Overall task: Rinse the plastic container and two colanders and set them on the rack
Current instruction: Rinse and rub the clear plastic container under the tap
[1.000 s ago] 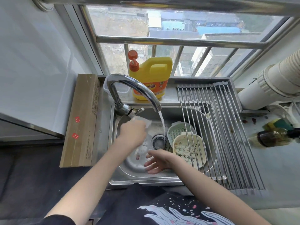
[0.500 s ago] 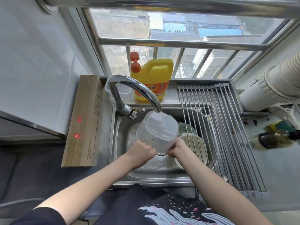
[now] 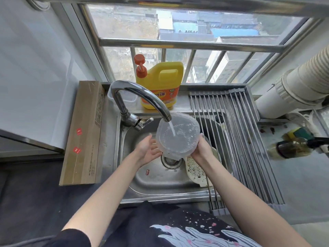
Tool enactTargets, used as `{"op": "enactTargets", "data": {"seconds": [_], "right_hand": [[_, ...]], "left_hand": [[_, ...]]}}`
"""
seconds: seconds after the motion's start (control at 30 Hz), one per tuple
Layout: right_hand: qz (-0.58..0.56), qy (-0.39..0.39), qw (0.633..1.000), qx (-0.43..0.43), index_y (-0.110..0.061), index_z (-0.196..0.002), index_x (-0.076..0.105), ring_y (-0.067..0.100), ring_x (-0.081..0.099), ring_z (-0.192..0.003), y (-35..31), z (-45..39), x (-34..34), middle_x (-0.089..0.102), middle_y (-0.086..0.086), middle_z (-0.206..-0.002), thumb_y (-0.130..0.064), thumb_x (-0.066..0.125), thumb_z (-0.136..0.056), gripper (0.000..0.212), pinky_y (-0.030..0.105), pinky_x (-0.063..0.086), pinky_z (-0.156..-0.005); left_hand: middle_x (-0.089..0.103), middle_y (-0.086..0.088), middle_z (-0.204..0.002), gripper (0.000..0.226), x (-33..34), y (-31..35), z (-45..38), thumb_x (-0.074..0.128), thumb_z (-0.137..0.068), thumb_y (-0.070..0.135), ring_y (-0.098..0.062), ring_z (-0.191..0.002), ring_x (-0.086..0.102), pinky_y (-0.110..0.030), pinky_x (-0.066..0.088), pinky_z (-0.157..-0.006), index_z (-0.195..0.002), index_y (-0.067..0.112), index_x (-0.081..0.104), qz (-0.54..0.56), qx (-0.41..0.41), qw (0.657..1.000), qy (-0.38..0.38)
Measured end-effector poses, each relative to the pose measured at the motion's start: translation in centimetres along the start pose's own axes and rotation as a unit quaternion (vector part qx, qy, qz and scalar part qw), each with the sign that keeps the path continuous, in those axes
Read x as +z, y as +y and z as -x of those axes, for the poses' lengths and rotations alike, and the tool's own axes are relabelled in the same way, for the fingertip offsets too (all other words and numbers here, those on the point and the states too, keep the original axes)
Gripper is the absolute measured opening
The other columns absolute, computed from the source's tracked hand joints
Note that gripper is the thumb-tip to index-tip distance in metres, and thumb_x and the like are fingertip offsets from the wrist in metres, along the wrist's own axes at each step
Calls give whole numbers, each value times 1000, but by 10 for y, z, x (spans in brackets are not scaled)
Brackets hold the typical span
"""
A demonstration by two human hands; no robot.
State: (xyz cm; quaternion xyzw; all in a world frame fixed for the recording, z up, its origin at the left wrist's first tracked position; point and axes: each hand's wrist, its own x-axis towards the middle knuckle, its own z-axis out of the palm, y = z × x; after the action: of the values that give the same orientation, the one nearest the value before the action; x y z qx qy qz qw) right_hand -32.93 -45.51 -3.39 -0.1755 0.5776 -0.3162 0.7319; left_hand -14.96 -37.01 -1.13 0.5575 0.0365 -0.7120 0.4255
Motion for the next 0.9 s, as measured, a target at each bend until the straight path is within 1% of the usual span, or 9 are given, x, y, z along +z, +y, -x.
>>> {"op": "enactTargets", "data": {"seconds": [0.13,0.33,0.43,0.53,0.6,0.67,0.77,0.83,0.9], "right_hand": [[-4,51,998,44,-6,-116,58,34,58,-115,-7,0,0,62,18,-124,-19,44,-101,25,55,44,-99],[-24,78,989,124,-13,-113,64,30,63,-111,-15,1,5,68,11,-117,-17,50,-98,21,51,48,-96],[-49,72,986,144,-14,-115,65,28,63,-112,-19,-2,10,68,8,-118,-19,48,-99,24,46,50,-95],[-74,65,981,167,-11,-106,66,27,61,-114,-20,-4,12,67,8,-119,-17,47,-99,21,43,50,-96],[-70,65,978,183,-9,-99,66,26,61,-115,-20,-4,12,69,10,-110,-14,44,-99,23,42,55,-87],[-70,70,977,191,-6,-92,65,26,64,-109,-22,-4,11,70,12,-92,-12,44,-99,23,42,60,-68],[-71,52,983,164,-7,-100,68,29,72,-83,-24,-3,16,73,13,-89,-9,53,-94,17,41,59,-53],[-62,10,989,134,-10,-109,69,29,72,-84,-24,-5,22,74,11,-99,-13,58,-92,20,45,60,-63],[-47,-28,993,107,-11,-107,68,27,72,-83,-28,-6,27,74,10,-98,-16,56,-93,19,46,59,-74]], "left_hand": [[54,-18,-127,46,5,1,-9,26,-103,39,-27,-102,57,-38,47,-87,-131,7,44,37,-7,999,5],[64,-10,-87,36,5,5,-7,28,-103,28,-22,-82,58,-34,49,-73,-96,6,56,85,-11,996,13],[71,-9,-74,34,7,10,-4,31,-102,25,-23,-83,60,-35,49,-71,-94,5,57,131,-3,991,1],[73,-8,-68,32,6,15,-1,32,-102,23,-24,-77,67,-36,48,-74,-97,4,58,156,3,988,-3],[73,-7,-68,32,4,17,0,32,-102,23,-22,-64,72,-37,49,-75,-96,5,58,157,5,988,-7],[73,-6,-69,31,1,16,4,33,-102,23,-20,-60,72,-38,51,-73,-95,6,58,156,6,988,-13],[73,-7,-69,31,-1,14,8,33,-102,23,-21,-60,72,-34,59,-58,-93,7,59,159,4,987,-18],[73,-7,-67,31,-3,11,9,34,-101,23,-22,-58,72,-37,59,-52,-90,7,58,166,6,986,-14],[72,-7,-69,31,-2,9,10,35,-101,28,-23,-61,71,-37,59,-57,-91,9,58,145,3,989,-8]]}}
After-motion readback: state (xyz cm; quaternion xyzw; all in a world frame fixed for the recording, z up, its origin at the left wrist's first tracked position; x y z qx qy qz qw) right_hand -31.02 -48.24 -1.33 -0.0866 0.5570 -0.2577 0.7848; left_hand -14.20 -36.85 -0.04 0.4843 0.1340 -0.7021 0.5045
